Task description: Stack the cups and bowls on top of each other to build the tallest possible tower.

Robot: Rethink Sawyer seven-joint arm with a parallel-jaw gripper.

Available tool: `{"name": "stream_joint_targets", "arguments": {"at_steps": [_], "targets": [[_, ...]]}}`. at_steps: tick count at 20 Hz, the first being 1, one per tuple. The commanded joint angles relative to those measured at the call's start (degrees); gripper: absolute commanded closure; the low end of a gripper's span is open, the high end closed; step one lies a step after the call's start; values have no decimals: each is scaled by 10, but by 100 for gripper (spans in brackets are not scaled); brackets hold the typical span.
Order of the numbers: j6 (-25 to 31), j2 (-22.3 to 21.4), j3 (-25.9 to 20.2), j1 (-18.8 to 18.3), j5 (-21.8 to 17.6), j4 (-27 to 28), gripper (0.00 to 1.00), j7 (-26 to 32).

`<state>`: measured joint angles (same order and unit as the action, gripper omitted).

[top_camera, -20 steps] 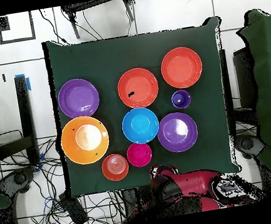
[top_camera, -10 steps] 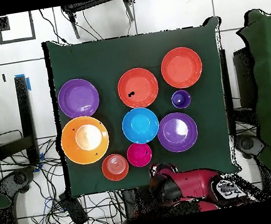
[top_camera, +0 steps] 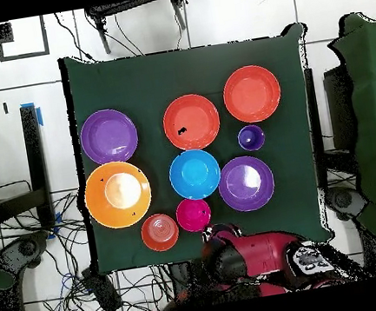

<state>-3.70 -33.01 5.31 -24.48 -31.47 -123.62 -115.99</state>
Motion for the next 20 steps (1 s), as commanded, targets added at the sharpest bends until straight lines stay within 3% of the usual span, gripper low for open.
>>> {"name": "stream_joint_targets", "arguments": {"at_steps": [1,9,20], "targets": [[21,10,-64,21,39,11,0,-76],[13,12,-62,28,55,10,0,-80],[-60,42,-58,34,52,1,0,-96]]}}
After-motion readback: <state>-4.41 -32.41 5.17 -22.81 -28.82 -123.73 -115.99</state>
